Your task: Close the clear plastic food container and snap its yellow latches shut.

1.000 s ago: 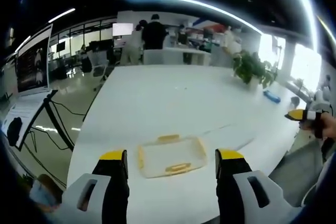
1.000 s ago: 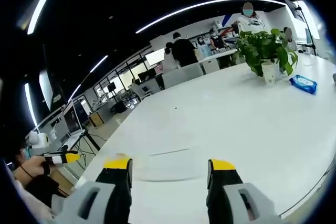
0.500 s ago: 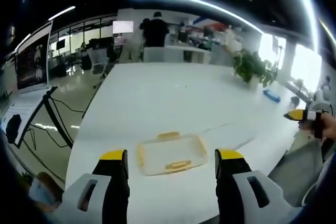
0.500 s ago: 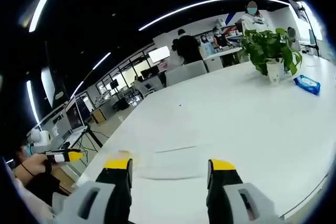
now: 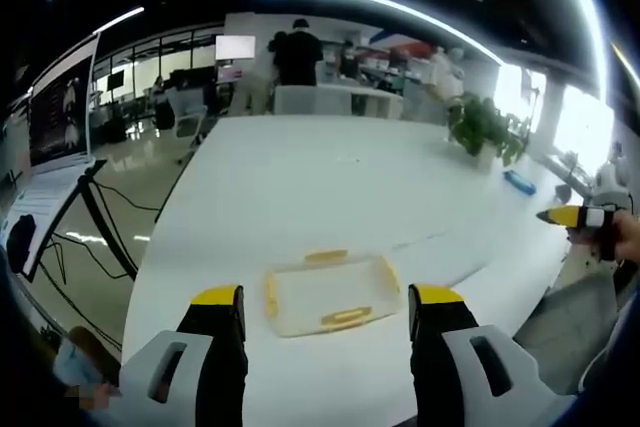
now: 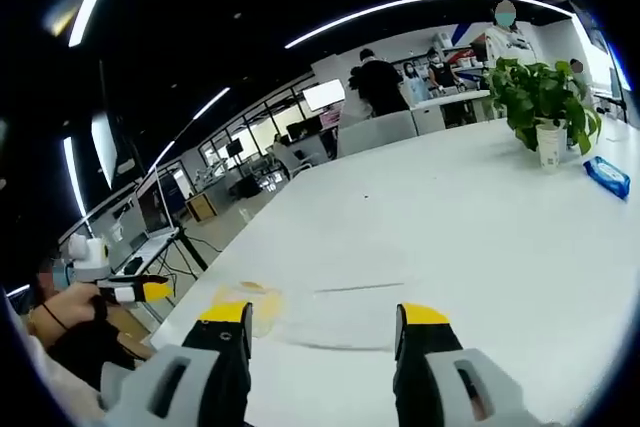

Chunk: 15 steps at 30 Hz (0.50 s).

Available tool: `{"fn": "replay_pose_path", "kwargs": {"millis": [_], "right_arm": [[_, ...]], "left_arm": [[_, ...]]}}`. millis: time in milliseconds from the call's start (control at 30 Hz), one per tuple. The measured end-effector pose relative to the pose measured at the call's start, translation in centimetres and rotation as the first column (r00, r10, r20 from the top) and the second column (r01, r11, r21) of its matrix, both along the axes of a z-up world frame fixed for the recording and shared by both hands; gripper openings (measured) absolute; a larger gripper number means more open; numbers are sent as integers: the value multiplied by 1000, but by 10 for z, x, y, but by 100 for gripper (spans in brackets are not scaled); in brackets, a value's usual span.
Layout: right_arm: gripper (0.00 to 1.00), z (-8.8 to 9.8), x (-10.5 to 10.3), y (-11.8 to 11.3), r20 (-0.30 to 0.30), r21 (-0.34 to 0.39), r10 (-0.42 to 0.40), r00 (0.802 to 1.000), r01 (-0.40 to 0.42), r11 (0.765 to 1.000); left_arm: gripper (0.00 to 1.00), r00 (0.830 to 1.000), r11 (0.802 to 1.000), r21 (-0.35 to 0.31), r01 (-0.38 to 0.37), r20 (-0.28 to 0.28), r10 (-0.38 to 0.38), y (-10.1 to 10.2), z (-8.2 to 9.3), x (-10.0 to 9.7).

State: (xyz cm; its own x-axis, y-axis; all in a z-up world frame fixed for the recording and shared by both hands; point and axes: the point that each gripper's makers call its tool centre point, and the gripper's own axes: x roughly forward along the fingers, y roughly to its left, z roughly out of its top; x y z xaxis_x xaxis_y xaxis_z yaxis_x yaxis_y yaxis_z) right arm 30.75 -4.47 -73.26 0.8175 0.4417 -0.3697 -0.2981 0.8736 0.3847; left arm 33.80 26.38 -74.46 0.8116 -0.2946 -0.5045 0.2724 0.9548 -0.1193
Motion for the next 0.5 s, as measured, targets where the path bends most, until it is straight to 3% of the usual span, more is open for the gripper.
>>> {"fn": "replay_pose_path", "kwargs": {"millis": [500], "right_arm": [[55, -3, 21, 50, 0, -20, 120, 993, -120, 993]], "left_arm": [[64, 999, 1000, 12, 21, -31, -21, 3, -14, 14]]}}
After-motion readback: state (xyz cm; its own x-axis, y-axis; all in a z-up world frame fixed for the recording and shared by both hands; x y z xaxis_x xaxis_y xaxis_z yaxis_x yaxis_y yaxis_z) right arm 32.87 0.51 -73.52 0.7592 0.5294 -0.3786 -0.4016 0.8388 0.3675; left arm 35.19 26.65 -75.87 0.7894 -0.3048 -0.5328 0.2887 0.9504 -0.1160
